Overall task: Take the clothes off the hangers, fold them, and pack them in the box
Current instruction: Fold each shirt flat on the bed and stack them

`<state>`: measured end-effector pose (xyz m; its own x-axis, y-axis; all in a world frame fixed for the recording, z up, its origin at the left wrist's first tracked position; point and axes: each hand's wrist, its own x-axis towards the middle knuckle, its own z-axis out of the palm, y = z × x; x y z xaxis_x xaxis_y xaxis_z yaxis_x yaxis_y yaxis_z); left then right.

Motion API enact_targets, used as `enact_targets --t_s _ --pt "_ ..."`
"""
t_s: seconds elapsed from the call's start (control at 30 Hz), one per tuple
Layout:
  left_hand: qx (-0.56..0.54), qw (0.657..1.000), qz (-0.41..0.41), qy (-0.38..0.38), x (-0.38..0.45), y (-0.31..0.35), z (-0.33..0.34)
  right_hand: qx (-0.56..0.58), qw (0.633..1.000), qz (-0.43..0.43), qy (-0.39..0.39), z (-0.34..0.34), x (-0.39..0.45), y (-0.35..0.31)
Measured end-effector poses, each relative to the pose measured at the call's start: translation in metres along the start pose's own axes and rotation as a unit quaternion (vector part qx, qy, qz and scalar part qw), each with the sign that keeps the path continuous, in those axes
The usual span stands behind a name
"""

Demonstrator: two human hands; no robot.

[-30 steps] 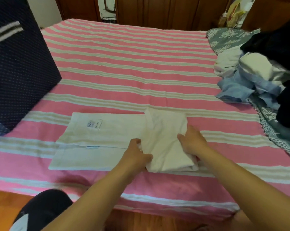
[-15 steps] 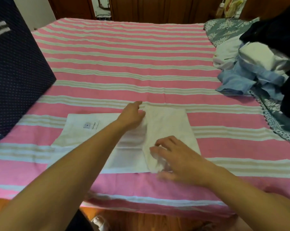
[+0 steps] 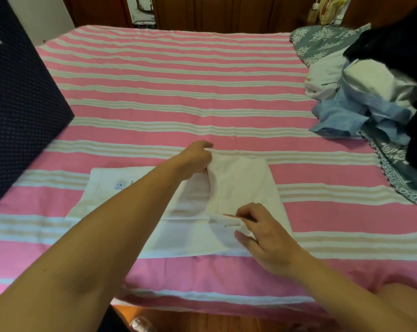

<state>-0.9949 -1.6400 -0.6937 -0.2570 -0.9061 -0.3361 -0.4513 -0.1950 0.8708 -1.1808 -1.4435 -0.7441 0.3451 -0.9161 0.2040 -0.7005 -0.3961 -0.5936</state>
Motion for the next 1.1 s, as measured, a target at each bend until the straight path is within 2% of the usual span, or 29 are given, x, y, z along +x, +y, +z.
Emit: enact_targets --t_s 0.03,0.1,0.13,0.2,0.3,0.37,0.47,0.53,0.57,0.63,0.7,0.73,0.8,0.87,0.93,1.0,1.1 --pt "-0.02 1.0 -0.002 -0.006 0.0 -0.003 0.0 0.085 0.994 0.058 0.03 -0.004 0.002 -0.005" --pt "-0.069 0.997 -0.001 -0.021 -0.002 -0.006 -0.002 0.249 0.949 0.168 0.097 -0.017 0.006 -0.01" --pt "-0.078 0.997 0.0 -0.027 -0.004 -0.008 -0.002 0.289 0.93 0.194 0.119 -0.021 0.006 -0.006" --pt "-0.057 0.998 0.004 -0.025 -0.007 -0.012 0.0 0.307 0.924 0.197 0.117 -0.025 0.005 0.0" --pt "-0.036 0.999 0.008 0.016 -0.008 -0.009 0.007 0.253 0.955 0.139 0.076 -0.017 0.002 0.0" --pt "-0.077 0.996 0.008 0.033 -0.014 -0.005 0.009 0.165 0.981 0.079 0.058 -0.007 0.0 0.007" --pt "-0.213 0.975 -0.052 -0.036 -0.029 -0.006 0.008 0.04 0.998 -0.019 0.045 -0.001 -0.002 0.014" --pt "-0.214 0.969 -0.115 -0.052 -0.037 -0.013 0.006 -0.057 0.996 -0.059 -0.026 0.0 -0.001 0.014" --pt "-0.208 0.967 -0.141 -0.032 -0.042 -0.015 0.004 -0.109 0.989 -0.063 -0.079 0.0 0.0 0.012" --pt "-0.215 0.961 -0.162 0.059 -0.05 -0.015 -0.003 -0.172 0.967 -0.048 -0.184 -0.005 0.0 0.004" --pt "-0.232 0.952 -0.152 0.127 -0.065 -0.014 -0.011 -0.154 0.962 -0.044 -0.222 -0.018 0.006 -0.006" --pt "-0.225 0.956 -0.147 0.119 -0.08 -0.014 -0.012 -0.118 0.973 -0.037 -0.196 -0.026 0.014 -0.01" --pt "-0.155 0.976 -0.14 0.061 -0.114 -0.019 -0.007 -0.06 0.994 -0.001 -0.094 -0.041 0.046 -0.01" --pt "-0.033 0.99 -0.137 0.002 -0.142 -0.023 0.006 -0.11 0.991 0.043 -0.058 -0.049 0.095 0.001" --pt "0.058 0.988 -0.138 -0.033 -0.155 -0.025 0.022 -0.138 0.983 0.071 -0.098 -0.046 0.14 0.008" --pt "0.106 0.984 -0.136 -0.054 -0.159 -0.027 0.034 -0.084 0.98 0.101 -0.148 -0.034 0.168 0.012" --pt "0.067 0.991 -0.109 -0.047 -0.16 -0.032 0.046 -0.042 0.981 0.101 -0.159 -0.024 0.187 0.014"
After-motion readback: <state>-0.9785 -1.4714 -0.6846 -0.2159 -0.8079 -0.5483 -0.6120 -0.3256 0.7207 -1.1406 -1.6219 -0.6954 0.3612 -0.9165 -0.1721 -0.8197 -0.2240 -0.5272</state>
